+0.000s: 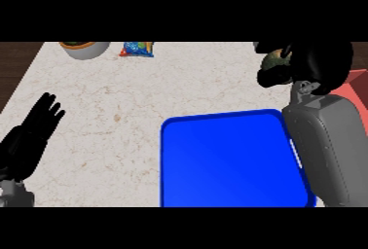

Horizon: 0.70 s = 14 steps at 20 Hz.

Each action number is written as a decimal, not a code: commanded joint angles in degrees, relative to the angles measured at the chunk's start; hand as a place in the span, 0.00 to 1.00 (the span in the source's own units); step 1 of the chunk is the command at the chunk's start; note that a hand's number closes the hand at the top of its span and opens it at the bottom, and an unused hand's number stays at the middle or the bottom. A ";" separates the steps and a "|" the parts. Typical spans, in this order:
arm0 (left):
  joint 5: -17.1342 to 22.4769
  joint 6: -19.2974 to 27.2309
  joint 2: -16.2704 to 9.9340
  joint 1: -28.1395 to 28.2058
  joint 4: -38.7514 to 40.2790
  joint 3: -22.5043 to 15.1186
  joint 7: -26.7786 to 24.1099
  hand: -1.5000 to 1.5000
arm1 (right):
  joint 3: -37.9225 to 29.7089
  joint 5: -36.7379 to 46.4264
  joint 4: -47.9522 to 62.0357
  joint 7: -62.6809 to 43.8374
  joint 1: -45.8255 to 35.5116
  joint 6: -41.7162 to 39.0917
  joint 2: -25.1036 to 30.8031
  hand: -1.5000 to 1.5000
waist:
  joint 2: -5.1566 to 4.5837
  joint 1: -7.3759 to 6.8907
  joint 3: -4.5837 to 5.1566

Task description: Pick the squash from the tray and place it in the cardboard box

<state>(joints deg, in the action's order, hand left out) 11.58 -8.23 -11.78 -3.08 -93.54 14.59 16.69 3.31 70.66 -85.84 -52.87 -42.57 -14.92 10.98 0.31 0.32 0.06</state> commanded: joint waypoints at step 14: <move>-1.22 2.89 1.13 -2.82 -1.87 -1.29 3.83 0.50 | -13.80 -1.13 -5.04 3.91 4.11 -5.20 12.92 1.00 | -0.30 -0.29 -0.06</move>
<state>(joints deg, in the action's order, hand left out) 10.85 -7.31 -10.74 -2.71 -95.45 13.64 17.98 -7.74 70.99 -92.28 -50.84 -39.18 -19.46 21.61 0.07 0.07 0.01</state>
